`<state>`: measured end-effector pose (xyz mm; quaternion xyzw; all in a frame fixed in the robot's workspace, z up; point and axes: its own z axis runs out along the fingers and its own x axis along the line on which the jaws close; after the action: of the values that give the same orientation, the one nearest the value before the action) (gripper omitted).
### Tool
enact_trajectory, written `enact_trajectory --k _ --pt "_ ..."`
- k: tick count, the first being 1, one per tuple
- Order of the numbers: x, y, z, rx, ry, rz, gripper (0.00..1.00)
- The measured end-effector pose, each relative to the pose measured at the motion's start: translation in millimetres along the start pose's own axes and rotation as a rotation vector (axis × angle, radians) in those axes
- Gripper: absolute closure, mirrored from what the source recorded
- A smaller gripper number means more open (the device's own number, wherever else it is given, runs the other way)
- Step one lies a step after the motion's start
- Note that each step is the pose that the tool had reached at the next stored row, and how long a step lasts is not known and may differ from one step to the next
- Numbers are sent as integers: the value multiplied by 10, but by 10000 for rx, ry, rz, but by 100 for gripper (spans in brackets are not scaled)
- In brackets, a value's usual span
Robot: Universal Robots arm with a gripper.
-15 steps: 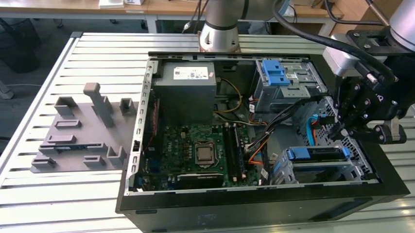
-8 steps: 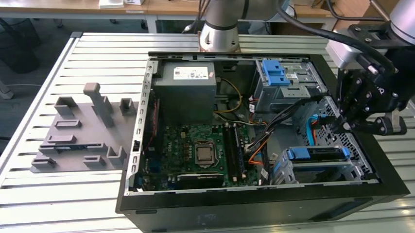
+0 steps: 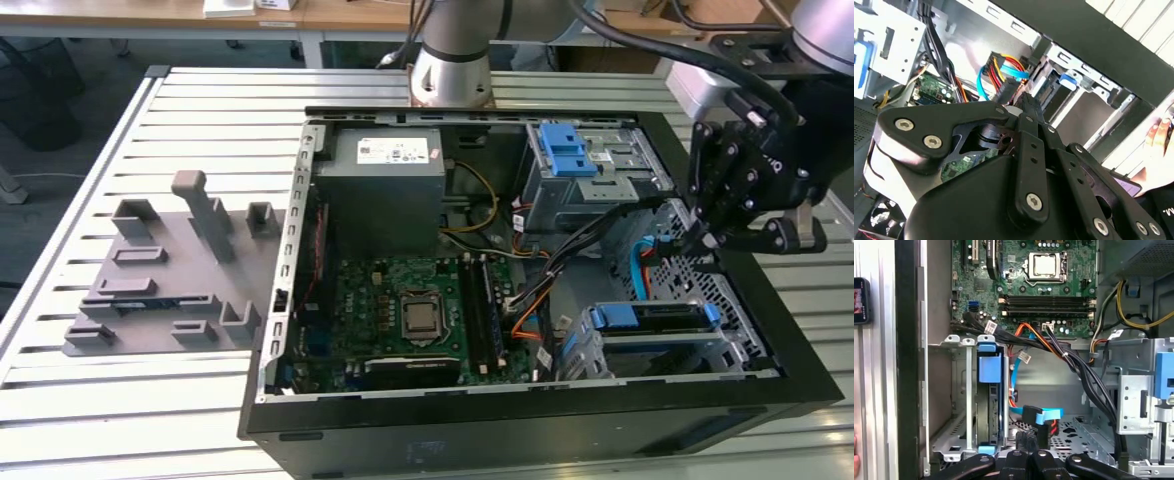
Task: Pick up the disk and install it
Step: 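Insert the first disk wire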
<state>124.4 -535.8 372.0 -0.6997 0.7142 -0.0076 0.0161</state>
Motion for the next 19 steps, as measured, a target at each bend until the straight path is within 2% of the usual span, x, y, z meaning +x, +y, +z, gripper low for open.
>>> enact_trajectory --k 6,14,15,16,17,18,19 --pt "-66 -2 1 6 1 -1 89" --pt "-73 -2 2 14 4 0 89" --pt "-77 2 1 39 16 1 89" --pt "-79 13 1 81 22 1 83" --pt "-81 27 1 128 33 -2 83" --pt "-93 35 3 163 64 -3 76" --pt "-107 42 3 183 94 -4 76"
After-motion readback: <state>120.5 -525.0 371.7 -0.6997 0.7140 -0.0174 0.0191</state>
